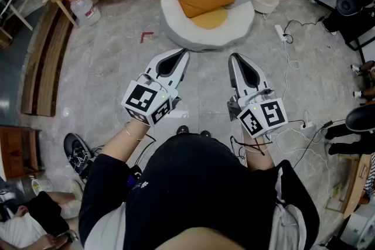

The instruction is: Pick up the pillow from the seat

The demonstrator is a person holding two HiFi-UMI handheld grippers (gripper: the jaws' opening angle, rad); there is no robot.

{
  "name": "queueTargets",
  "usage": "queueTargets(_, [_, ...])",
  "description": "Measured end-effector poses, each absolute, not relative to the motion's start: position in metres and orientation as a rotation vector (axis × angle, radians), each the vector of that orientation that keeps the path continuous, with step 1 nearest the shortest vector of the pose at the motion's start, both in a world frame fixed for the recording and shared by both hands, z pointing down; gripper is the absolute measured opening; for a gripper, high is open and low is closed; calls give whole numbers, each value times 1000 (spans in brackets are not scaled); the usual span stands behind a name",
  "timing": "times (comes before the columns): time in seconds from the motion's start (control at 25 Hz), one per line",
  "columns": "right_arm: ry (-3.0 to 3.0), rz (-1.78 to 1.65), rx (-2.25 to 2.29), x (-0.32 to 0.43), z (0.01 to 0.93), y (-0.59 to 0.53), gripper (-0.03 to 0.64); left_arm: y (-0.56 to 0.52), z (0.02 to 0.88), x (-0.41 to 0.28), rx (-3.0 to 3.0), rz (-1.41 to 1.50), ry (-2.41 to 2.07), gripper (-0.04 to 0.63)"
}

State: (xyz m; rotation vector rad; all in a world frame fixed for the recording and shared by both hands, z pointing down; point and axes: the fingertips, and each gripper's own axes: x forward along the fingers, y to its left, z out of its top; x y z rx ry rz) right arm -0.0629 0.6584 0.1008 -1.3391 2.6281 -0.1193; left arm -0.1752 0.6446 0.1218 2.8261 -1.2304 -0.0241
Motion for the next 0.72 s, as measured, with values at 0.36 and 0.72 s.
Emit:
queueTargets(0.36, [2629,-134,-1335,-52,107,656,23,645,129,-162,2842,31,-1233,9])
queueTargets(0.72, [2595,-127,-1333,-33,103,651,23,642,119,-146,2874,27,-1251,9])
